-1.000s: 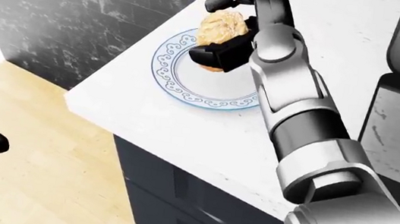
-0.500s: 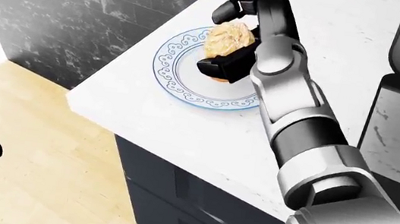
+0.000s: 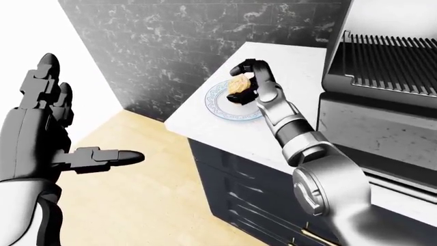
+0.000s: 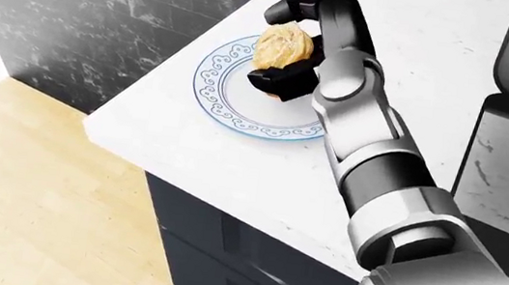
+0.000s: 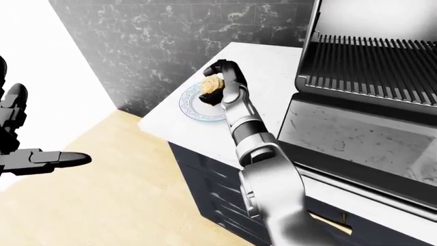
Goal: Pick the scone from the rack and place it on the plate on the counter.
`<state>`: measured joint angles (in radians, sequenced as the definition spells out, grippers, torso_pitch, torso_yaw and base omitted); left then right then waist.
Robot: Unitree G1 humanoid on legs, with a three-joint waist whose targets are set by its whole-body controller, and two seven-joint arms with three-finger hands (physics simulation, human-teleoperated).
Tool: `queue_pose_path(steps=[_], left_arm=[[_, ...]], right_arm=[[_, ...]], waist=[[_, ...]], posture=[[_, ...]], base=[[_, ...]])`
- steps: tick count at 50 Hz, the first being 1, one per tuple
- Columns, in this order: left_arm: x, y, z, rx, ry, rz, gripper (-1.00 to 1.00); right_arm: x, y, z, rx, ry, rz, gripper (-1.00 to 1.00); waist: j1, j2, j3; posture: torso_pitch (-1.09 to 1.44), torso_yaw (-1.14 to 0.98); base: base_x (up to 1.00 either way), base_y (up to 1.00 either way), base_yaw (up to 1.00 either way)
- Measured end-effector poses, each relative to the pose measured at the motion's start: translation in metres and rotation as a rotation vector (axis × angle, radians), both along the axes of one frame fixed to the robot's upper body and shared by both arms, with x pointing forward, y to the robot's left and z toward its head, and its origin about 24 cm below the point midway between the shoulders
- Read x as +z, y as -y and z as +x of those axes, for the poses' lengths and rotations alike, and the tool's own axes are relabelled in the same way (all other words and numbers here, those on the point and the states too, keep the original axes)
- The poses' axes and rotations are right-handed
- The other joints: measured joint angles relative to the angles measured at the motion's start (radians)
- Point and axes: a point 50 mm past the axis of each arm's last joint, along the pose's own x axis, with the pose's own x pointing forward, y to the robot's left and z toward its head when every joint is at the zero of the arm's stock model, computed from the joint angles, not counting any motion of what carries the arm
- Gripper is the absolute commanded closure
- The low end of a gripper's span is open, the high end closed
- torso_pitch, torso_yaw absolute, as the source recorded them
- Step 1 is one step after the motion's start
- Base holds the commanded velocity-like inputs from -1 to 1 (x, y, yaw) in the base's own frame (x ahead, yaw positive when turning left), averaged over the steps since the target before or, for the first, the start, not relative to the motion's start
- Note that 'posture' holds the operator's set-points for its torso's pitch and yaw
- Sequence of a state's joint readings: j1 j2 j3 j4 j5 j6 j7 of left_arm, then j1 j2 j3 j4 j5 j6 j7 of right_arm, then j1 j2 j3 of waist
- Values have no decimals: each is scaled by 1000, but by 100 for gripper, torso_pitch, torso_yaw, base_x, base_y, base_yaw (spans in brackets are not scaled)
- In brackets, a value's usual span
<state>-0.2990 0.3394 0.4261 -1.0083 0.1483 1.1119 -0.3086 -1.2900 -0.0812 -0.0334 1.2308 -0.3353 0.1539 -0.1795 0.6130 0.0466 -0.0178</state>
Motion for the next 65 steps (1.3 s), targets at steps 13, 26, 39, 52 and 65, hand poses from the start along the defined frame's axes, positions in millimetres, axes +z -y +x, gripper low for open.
queue_pose_path(steps=[13,26,39,52,65], left_arm=[[1,1,-1,4,4,6,-100],[2,0,-2,6,4,7,-100],[4,1,4,-3,3,12,-100],[4,-1,-1,6,6,11,-100],[3,0,1,6,6,13,-100]], right_arm=[[-4,-1,-1,11,-10,-7,-5],[5,-2,0,24,15,-2,-95],[10,-2,1,32,18,-3,-100],[40,-9,1,57,83,18,-100],[74,-15,-6,89,156,50,-100]], waist=[[1,0,0],[1,1,-3],[0,1,-1],[-1,2,1],[0,-1,8]], posture=[[0,52],[0,52],[0,52],[0,52],[0,52]], base=[[0,0,0],[0,0,0],[0,0,0],[0,0,0],[0,0,0]])
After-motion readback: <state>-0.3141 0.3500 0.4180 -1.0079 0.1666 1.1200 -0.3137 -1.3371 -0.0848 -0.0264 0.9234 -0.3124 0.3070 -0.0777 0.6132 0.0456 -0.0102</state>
